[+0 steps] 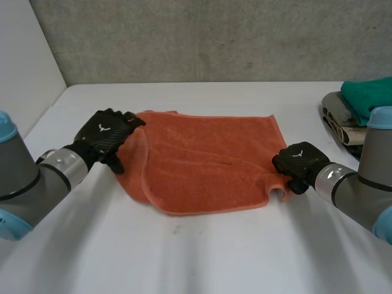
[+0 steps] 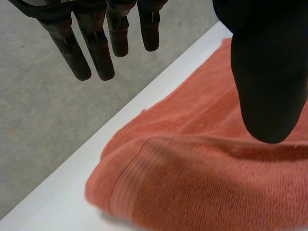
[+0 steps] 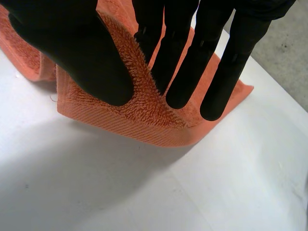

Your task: Fold the laundry.

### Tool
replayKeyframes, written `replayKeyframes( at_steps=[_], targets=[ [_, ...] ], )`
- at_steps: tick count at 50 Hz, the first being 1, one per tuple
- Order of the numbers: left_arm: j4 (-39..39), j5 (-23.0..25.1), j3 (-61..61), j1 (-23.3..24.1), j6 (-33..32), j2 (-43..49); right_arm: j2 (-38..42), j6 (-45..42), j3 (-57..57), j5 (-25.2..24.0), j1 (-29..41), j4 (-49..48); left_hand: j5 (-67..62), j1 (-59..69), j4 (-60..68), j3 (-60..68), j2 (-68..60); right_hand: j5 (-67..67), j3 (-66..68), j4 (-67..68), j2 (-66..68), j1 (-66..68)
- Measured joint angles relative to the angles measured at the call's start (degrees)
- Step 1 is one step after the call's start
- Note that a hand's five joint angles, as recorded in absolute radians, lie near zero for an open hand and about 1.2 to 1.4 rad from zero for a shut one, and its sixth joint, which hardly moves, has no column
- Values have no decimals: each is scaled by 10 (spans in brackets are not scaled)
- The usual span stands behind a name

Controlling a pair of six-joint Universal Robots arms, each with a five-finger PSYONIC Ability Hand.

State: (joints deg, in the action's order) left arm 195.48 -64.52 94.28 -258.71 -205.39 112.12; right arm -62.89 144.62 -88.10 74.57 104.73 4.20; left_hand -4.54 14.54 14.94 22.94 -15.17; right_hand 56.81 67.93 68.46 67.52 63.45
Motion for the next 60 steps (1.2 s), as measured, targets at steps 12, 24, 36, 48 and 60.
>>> replayKeyframes(
  at_steps=[12,24,36,48,60],
  targets=[
    [-115,48,-212,12,-70,129,0,-12,-6,1,3,-2,-100,101,94,15,-91,0,0,0,0,0],
    [-229,54,-501,3,-174,323,5,-21,-24,4,1,-23,-87,96,85,11,-87,0,0,0,0,0],
    [-280,72,-614,-2,-200,420,23,-41,-26,14,0,-33,-334,373,338,256,-346,0,0,0,0,0],
    [-192,12,-516,-7,-207,338,23,-45,-14,21,-11,-30,-507,520,536,451,-531,0,0,0,0,0],
    [-210,-84,-207,-46,-203,47,-47,-84,-5,11,-68,59,-507,520,536,451,-531,4,0,0,0,0]
  ],
)
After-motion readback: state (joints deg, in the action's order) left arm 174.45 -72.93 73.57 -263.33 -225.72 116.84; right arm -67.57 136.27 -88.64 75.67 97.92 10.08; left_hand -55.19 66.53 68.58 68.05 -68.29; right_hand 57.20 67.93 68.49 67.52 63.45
